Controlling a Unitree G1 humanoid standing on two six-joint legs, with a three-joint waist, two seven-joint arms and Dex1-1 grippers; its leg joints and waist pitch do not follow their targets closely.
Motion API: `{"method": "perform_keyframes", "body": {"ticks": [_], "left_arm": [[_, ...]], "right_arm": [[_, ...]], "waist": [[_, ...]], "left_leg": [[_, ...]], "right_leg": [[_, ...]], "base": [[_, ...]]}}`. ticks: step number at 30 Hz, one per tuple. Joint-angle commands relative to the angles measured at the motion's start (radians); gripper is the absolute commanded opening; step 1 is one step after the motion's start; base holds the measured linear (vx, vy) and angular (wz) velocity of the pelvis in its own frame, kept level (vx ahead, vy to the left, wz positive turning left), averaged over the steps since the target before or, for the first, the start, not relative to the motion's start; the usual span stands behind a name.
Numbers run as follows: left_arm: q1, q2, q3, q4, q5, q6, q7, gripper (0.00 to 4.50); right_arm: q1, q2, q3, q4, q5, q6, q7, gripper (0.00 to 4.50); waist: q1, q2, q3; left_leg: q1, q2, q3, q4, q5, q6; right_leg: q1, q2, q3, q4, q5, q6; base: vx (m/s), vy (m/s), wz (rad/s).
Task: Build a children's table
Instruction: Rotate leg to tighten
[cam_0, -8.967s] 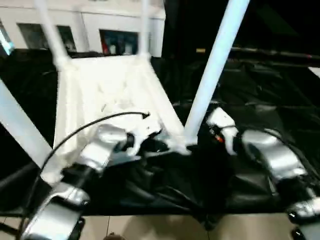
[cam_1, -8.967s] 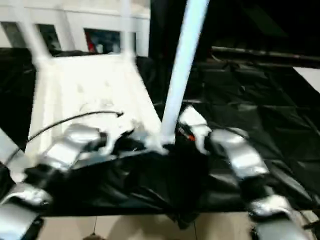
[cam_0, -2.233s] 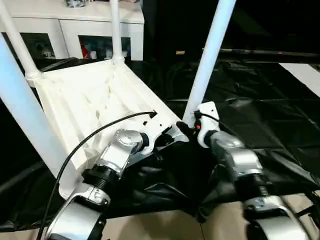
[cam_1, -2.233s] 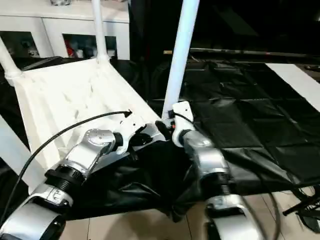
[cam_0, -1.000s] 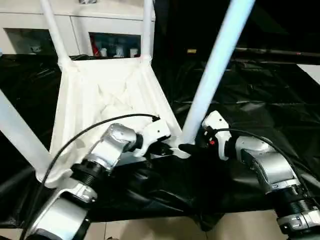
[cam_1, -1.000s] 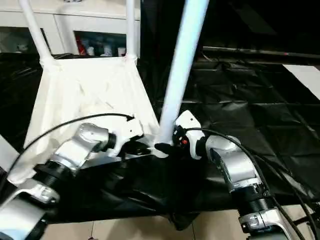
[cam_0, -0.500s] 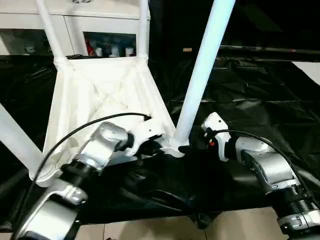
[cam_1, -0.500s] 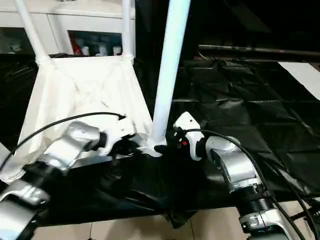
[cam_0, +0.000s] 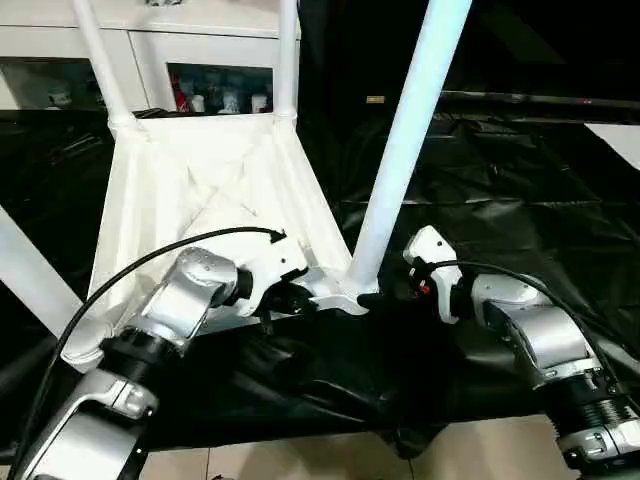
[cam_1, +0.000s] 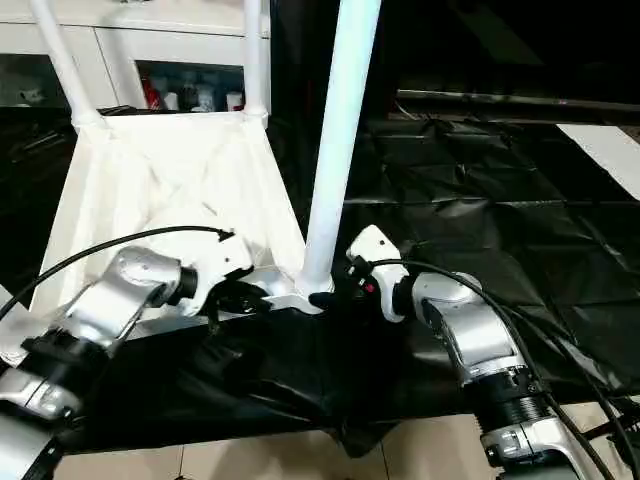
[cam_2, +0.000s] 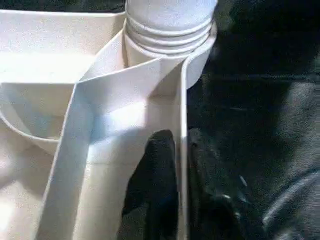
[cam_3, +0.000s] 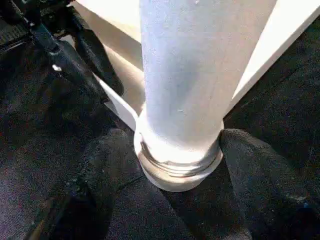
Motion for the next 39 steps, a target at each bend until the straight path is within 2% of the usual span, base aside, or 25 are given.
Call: {"method": "perform_keyframes", "body": {"ticks": [1,5,10,15,21,23,34,36,39], "left_arm": [[0.012,-0.007,0.005,-0.004,-0.019,0.004,-0.015,0.16],[0.019,-0.003,-0.007,-0.009,-0.019,0.002,-0.029,0.01],[0.036,0.005,-0.022,-0.030,-0.032,-0.001,-0.059,0.01],[0.057,0.003,-0.029,-0.072,-0.060,-0.016,-0.097,0.01],[0.061,0.003,-0.034,-0.078,-0.057,-0.016,-0.099,0.01],[0.063,0.004,-0.035,-0.080,-0.056,-0.015,-0.100,0.00],[0.068,0.007,-0.032,-0.078,-0.049,-0.013,-0.089,0.00],[0.064,0.003,-0.026,-0.066,-0.043,-0.011,-0.070,0.00],[0.036,-0.035,0.004,0.000,-0.008,-0.002,0.060,0.00]], "right_arm": [[-0.008,-0.004,-0.002,0.014,0.004,-0.019,0.002,3.23],[-0.018,-0.002,-0.007,0.026,-0.002,-0.036,-0.013,3.23],[-0.038,0.002,-0.009,0.052,-0.006,-0.053,-0.015,3.23],[-0.055,0.010,-0.003,0.082,0.001,-0.073,0.005,3.23],[-0.063,0.015,0.004,0.097,0.017,-0.076,0.036,3.23],[-0.068,0.019,0.000,0.102,0.025,-0.073,0.046,2.95],[-0.068,0.017,0.009,0.116,0.037,-0.072,0.077,2.14],[-0.066,0.019,0.009,0.117,0.036,-0.074,0.079,2.11],[-0.062,0.036,0.004,0.160,0.019,-0.069,0.032,2.08]], "waist": [[0.005,0.002,-0.057],[0.005,0.003,-0.058],[0.004,0.002,-0.061],[0.005,0.000,-0.060],[0.008,0.003,-0.060],[0.008,0.003,-0.060],[0.008,0.001,-0.061],[0.009,0.001,-0.062],[0.007,0.000,-0.058]], "left_leg": [[0.001,-0.005,0.016,-0.057,-0.280,0.020],[0.001,-0.006,0.015,-0.057,-0.275,0.019],[0.000,-0.005,0.017,-0.054,-0.235,0.028],[0.000,-0.004,0.018,-0.054,-0.244,0.030],[0.002,-0.004,0.017,-0.054,-0.247,0.027],[0.002,-0.005,0.017,-0.054,-0.248,0.026],[0.000,-0.006,0.018,-0.052,-0.231,0.031],[0.001,-0.006,0.018,-0.051,-0.232,0.031],[0.002,-0.006,0.019,-0.052,-0.246,0.028]], "right_leg": [[0.053,-0.026,0.025,-0.057,-0.290,-0.182],[0.054,-0.026,0.026,-0.057,-0.286,-0.179],[0.057,-0.024,0.027,-0.048,-0.214,-0.201],[0.057,-0.027,0.026,-0.048,-0.229,-0.204],[0.057,-0.026,0.027,-0.048,-0.233,-0.202],[0.057,-0.025,0.027,-0.047,-0.225,-0.205],[0.059,-0.025,0.027,-0.045,-0.220,-0.204],[0.059,-0.025,0.027,-0.045,-0.225,-0.203],[0.055,-0.024,0.027,-0.051,-0.248,-0.198]], "base": [[0.000,0.000,0.00],[0.000,0.000,0.00],[0.000,0.000,0.00],[0.000,0.000,0.00],[0.000,0.000,0.00],[0.000,0.000,0.00],[0.000,0.000,0.00],[0.000,0.000,0.00],[0.000,0.000,0.00]]}}
